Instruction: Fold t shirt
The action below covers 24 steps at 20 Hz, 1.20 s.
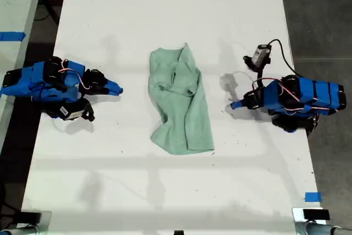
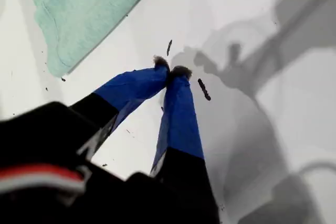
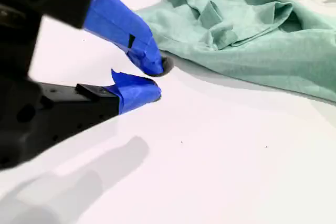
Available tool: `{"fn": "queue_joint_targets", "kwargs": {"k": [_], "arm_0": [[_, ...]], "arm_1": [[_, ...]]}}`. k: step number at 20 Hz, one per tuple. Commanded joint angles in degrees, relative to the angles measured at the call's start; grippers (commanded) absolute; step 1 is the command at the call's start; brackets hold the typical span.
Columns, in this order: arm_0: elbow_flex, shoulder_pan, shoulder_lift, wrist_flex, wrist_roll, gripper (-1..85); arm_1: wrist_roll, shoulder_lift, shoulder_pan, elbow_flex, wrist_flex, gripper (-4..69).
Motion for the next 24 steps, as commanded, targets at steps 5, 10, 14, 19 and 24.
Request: {"fn": "queue_joint_targets", "kwargs": {"k": [5, 10, 14, 19, 24], "arm_0": [[1.05, -1.32, 0.26, -1.23, 0.26, 1.0], [1.05, -1.76, 0.26, -1.23, 0.26, 0.7], [1.05, -2.11, 0.26, -1.23, 0.26, 0.7], [1.05, -2.2, 0.26, -1.23, 0.18, 0.7], [1.05, -2.2, 0.26, -1.23, 0.18, 0.6]], "arm_1": [[0.62, 0.35, -0.44, 2.37, 0.18, 2.2], [0.62, 0.35, -0.44, 2.37, 0.18, 2.2], [0.62, 0.35, -0.44, 2.37, 0.18, 2.2], [0.62, 0.35, -0.44, 2.37, 0.18, 2.2], [0.62, 0.35, -0.44, 2.37, 0.18, 2.2]]}}
